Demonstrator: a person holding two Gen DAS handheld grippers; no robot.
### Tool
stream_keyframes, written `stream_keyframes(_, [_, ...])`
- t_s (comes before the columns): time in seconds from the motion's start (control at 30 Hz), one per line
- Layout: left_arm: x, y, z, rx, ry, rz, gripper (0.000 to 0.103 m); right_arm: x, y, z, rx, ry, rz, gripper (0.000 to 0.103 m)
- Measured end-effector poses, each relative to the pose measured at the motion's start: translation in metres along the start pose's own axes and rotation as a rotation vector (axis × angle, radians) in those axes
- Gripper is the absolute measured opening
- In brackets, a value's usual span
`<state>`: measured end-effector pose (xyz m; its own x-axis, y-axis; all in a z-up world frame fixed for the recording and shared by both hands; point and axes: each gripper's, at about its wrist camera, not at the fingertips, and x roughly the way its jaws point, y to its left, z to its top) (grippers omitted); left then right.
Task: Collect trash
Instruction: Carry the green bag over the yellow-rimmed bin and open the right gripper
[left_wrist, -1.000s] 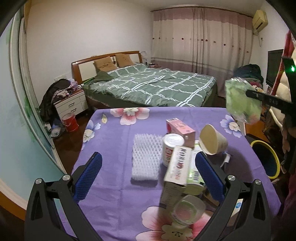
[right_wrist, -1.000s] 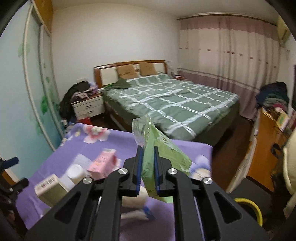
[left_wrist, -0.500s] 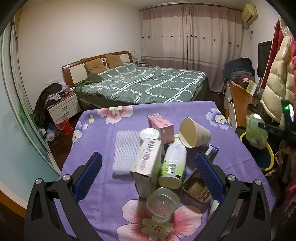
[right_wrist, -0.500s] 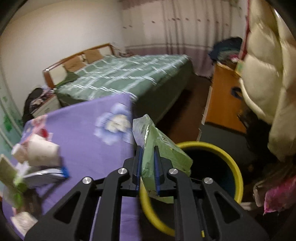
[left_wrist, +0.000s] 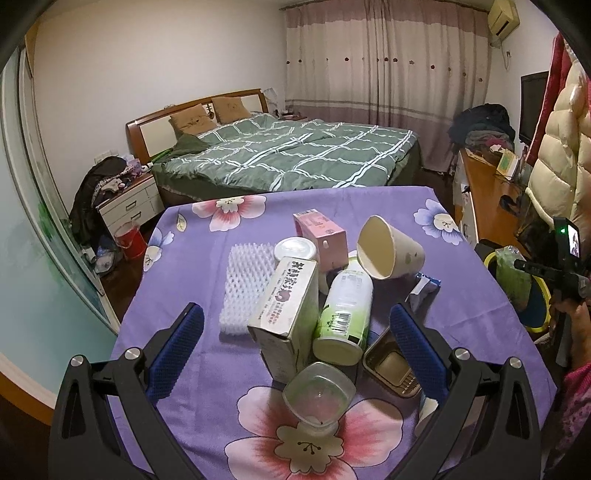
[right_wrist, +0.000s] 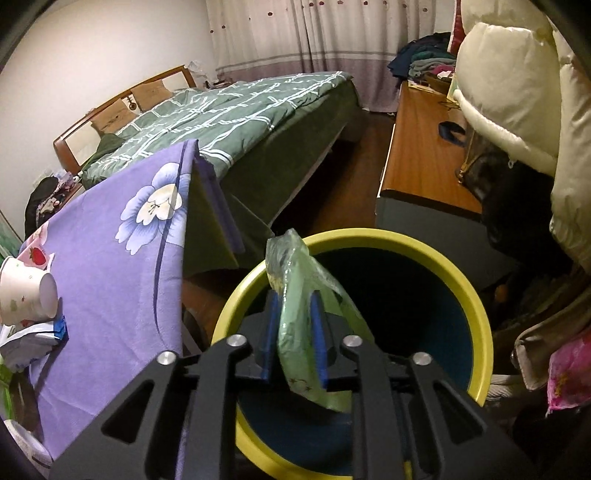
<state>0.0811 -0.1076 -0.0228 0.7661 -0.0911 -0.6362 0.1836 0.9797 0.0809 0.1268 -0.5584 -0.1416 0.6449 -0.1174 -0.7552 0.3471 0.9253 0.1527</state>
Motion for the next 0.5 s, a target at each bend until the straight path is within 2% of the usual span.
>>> stream_keyframes(0.13, [0.002,-0.001,0.000,0.004,0.006,-0.005,0.099,-0.002,0.001,0.000,0.006,-0.009,-0.003,0.035])
stream_keyframes(0.5, [0.018,0.013,-0.013,-0.003,0.044,0.009,0.099,-0.009,0.006,-0.014,0.014,-0.011,0.024,0.045])
